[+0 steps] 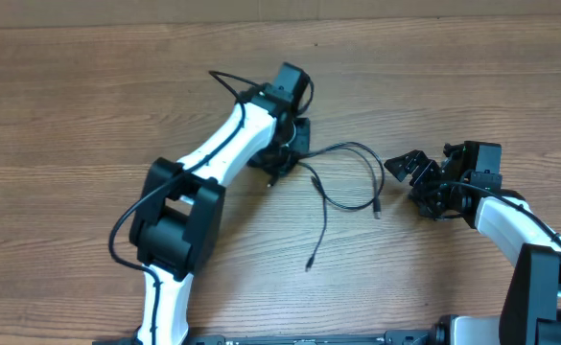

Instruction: Untangle cables

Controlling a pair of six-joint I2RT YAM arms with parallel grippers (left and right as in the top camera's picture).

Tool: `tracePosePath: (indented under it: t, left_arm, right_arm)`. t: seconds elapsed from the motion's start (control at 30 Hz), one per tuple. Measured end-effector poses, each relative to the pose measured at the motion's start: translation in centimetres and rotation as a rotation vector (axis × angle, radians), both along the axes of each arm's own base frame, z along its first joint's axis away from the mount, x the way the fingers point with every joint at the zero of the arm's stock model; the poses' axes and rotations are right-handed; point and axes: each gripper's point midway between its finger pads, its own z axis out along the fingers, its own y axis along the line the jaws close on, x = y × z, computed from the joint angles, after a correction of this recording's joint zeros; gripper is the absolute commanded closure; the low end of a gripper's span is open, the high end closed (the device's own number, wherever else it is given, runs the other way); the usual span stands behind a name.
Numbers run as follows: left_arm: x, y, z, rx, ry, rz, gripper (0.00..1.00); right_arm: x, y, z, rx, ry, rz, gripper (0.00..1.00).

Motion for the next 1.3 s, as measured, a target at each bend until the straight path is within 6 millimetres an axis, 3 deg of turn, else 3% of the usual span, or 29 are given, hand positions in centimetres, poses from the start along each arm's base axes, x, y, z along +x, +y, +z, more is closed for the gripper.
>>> tracePosePath:
  t: [0.3,0.73,1.1,1.3]
  left_arm:
    - [-0.2,0.5,5.0,-0.022,-0.068,-0.023,0.96]
    - [-2.1,-0.2,6.1,-0.071,-0.028,-0.121,0.96]
    - [-3.3,0.2,12.4,-0.110,-0.144,-0.178,0.96]
    - [-3.7,0.4,13.1,-0.111,-0.152,-0.184,0.96]
  right_arm:
    - [0.0,0.0,0.0,0.000,0.000,0.000,0.00]
    - [0.0,0.0,0.0,0.000,0.000,0.000,0.00]
    - [0.0,0.0,0.0,0.000,0.000,0.000,0.00]
    - [0.0,0.0,0.0,0.000,0.000,0.000,0.00]
